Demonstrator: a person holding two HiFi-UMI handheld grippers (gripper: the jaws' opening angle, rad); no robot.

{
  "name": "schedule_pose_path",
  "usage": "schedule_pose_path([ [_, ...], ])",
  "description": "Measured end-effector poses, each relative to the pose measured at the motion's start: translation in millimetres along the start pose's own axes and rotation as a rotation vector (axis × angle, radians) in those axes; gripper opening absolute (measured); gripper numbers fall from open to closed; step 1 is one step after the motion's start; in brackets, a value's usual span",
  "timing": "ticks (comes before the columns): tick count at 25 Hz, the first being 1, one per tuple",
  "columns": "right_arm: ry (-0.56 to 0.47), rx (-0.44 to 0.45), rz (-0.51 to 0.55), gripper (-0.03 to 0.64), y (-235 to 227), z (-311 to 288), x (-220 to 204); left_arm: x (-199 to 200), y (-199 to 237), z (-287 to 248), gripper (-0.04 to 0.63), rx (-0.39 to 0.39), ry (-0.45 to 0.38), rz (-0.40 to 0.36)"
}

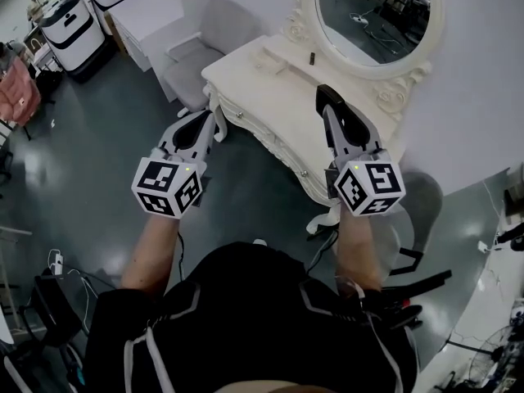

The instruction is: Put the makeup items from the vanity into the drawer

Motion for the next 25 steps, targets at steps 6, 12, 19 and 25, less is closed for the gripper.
schedule_pose_path([
  [6,0.015,0.025,-0.005,0.094,-30,-21,-7,-5,0,-36,0.003,0.019,0.01,0.015],
  [12,0.036,0.022,-0.006,0.094,-44,-56,-14,-13,22,-67,0.003,0.013,0.023,0.033],
  [19,0.058,-0.027,0.018,0.094,-51,-112,-23,-24,68,-115,0.003,-0.045,0.0,0.045],
  [25,0.073,-0.072,0.032,0.094,-49,-165,-24,-25,122,-154,0.003,-0.09,-0.002,0.051],
])
Point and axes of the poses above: the fingertips, and each gripper's own axes: z backward along the fingers, y to its left, x out of its top, the point moved 7 cm from there along z, backward along the fingers, and after that the axes turned 5 degrees about -z, right-handed, at the moved point
